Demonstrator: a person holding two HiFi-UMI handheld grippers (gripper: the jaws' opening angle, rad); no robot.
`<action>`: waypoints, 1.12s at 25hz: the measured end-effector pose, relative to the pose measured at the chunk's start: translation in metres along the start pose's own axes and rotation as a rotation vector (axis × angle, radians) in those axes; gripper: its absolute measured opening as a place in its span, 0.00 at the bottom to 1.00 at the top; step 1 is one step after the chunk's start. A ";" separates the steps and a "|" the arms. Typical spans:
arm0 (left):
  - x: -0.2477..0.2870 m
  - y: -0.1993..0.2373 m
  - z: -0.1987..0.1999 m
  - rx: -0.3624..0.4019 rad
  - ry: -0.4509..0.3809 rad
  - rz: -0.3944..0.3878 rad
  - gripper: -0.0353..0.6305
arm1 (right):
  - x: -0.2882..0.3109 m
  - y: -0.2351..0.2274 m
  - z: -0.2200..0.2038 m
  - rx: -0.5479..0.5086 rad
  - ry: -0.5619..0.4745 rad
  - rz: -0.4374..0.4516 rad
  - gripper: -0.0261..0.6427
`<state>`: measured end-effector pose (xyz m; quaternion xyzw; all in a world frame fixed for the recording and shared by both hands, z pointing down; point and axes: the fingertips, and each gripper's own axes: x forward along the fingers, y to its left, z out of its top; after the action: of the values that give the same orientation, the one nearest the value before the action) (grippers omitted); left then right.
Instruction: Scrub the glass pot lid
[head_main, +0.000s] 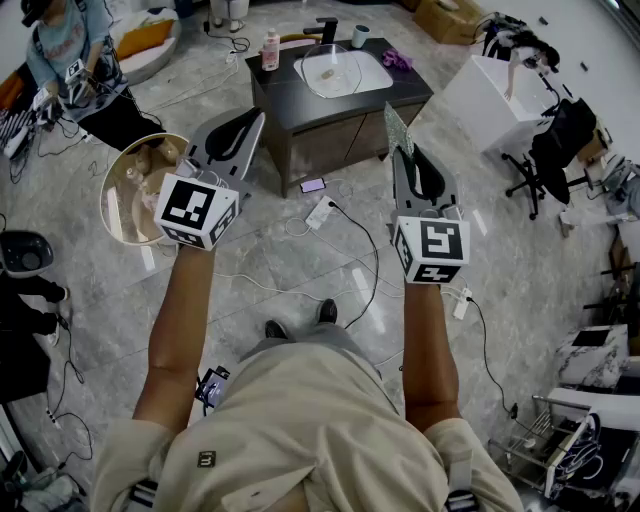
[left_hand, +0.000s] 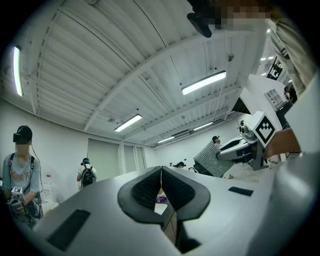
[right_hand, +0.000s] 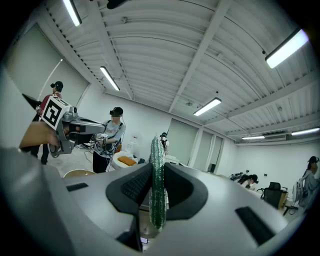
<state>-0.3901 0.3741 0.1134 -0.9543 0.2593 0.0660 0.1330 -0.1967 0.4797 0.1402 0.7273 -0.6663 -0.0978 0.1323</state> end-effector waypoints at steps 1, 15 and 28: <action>-0.002 0.001 0.000 0.000 -0.001 0.001 0.08 | 0.000 0.001 0.000 0.000 0.001 0.000 0.16; -0.006 0.002 -0.007 -0.024 -0.003 0.005 0.08 | -0.003 0.004 -0.002 0.023 0.005 0.015 0.16; 0.062 -0.006 -0.054 -0.022 0.094 0.036 0.08 | 0.058 -0.059 -0.051 0.161 -0.024 0.087 0.16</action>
<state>-0.3304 0.3340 0.1546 -0.9530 0.2815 0.0261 0.1090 -0.1198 0.4300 0.1715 0.7047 -0.7045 -0.0469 0.0696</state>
